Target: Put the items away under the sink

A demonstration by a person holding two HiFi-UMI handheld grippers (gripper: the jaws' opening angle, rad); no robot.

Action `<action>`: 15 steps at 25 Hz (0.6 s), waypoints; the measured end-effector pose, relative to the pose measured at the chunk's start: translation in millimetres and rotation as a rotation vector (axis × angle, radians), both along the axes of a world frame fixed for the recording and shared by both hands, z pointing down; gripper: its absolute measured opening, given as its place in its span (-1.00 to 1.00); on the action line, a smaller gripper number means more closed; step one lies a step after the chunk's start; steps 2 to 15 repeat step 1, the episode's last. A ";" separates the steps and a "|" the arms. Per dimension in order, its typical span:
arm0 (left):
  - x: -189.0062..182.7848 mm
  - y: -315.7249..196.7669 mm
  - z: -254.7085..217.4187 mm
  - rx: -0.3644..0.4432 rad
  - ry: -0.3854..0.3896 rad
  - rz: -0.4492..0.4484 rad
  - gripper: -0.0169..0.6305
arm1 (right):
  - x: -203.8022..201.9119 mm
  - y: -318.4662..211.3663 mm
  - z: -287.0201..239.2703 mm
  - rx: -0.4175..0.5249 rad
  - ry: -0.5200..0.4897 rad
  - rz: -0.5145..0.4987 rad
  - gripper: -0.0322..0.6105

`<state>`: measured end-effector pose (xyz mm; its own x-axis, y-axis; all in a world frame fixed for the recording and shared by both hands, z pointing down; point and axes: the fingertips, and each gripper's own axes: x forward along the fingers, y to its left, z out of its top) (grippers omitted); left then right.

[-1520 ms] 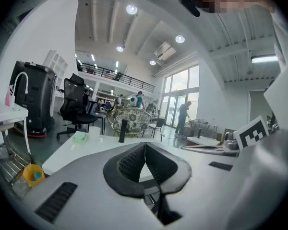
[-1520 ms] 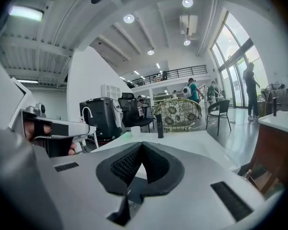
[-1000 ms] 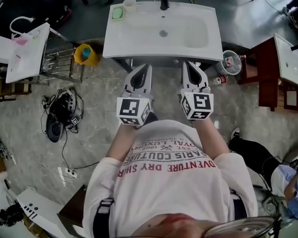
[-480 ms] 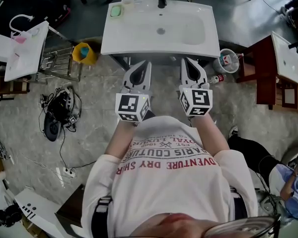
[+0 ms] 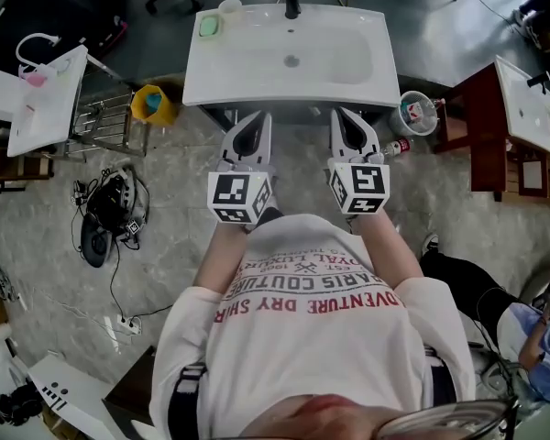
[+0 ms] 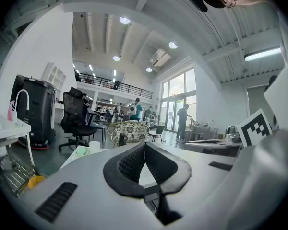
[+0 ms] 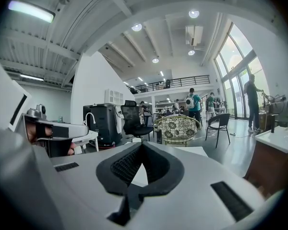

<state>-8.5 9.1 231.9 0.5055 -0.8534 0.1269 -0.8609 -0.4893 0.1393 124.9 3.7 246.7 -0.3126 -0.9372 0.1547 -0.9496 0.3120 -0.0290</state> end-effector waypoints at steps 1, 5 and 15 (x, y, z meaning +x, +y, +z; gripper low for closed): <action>-1.2 -0.7 -0.2 -0.003 0.004 -0.005 -0.88 | 0.3 0.0 0.5 -0.005 -0.001 -0.001 -0.82; -1.2 -0.7 -0.2 -0.003 0.004 -0.005 -0.88 | 0.3 0.0 0.5 -0.005 -0.001 -0.001 -0.82; -1.2 -0.7 -0.2 -0.003 0.004 -0.005 -0.88 | 0.3 0.0 0.5 -0.005 -0.001 -0.001 -0.82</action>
